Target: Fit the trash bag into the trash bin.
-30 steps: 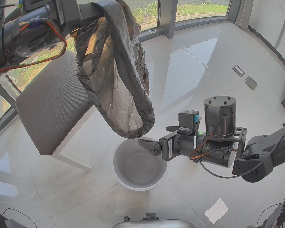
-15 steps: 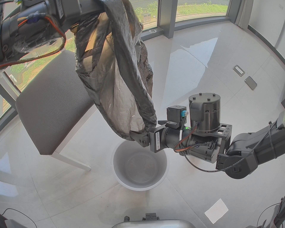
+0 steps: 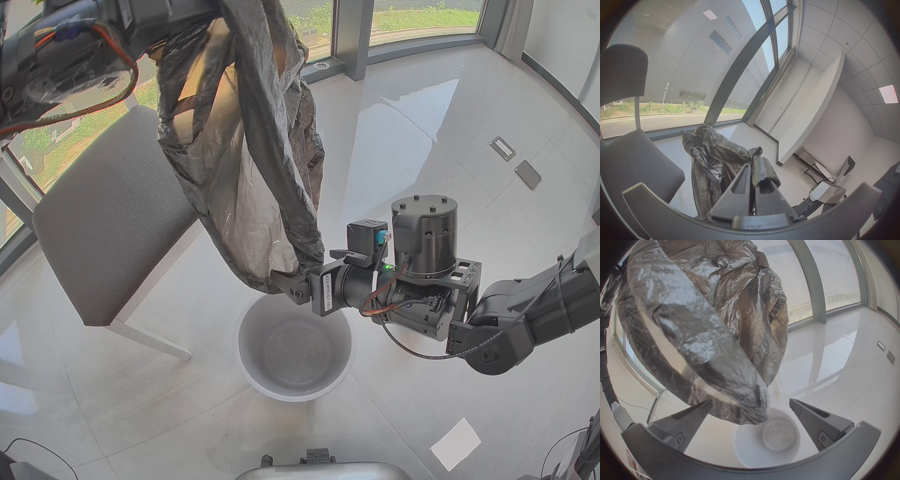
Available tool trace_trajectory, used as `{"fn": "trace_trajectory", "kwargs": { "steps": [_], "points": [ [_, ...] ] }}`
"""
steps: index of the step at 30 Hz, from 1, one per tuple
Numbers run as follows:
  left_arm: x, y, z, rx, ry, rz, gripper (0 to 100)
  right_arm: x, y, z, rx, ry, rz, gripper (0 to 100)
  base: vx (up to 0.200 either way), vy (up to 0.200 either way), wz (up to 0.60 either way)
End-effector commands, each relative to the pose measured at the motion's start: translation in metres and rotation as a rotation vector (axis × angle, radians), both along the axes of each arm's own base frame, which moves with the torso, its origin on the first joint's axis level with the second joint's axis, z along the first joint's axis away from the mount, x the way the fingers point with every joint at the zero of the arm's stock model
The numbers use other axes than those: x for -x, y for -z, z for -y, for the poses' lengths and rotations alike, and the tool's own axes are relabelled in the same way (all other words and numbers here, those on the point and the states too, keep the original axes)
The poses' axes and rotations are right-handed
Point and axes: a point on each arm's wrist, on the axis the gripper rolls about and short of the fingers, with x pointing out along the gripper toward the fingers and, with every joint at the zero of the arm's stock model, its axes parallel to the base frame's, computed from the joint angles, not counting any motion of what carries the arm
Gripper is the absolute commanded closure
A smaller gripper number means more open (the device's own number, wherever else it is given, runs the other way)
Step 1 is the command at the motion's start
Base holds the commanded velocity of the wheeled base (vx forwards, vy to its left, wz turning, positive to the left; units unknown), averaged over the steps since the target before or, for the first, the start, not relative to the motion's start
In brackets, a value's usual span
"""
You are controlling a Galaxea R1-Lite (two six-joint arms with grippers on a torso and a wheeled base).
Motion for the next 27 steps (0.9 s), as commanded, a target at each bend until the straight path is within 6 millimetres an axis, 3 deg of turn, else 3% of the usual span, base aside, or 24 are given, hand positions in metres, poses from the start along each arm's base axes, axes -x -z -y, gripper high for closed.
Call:
{"fn": "trace_trajectory", "kwargs": {
  "steps": [1, 9, 10, 20, 27],
  "points": [
    [0.001, 0.000, 0.000, 0.002, 0.003, 0.001, 100, -0.004, -0.008, 0.001, -0.019, 0.021, 0.026, 0, 0.000, 0.000, 0.00],
    [0.002, -0.002, 0.002, 0.007, 0.002, 0.005, 100, -0.001, -0.007, -0.003, -0.017, 0.017, 0.024, 0, 0.000, 0.000, 0.00],
    [0.002, -0.002, 0.002, 0.008, -0.001, 0.005, 100, -0.001, -0.007, -0.003, -0.019, 0.017, 0.026, 100, 0.000, 0.000, 0.00],
    [0.002, -0.001, 0.001, 0.007, -0.012, 0.000, 100, 0.002, -0.001, -0.001, 0.000, 0.034, 0.017, 100, 0.000, 0.000, 0.00],
    [-0.001, 0.022, 0.000, -0.035, -0.050, -0.072, 100, 0.021, 0.007, 0.010, 0.052, 0.035, -0.010, 100, 0.000, 0.000, 0.00]
  ]
}}
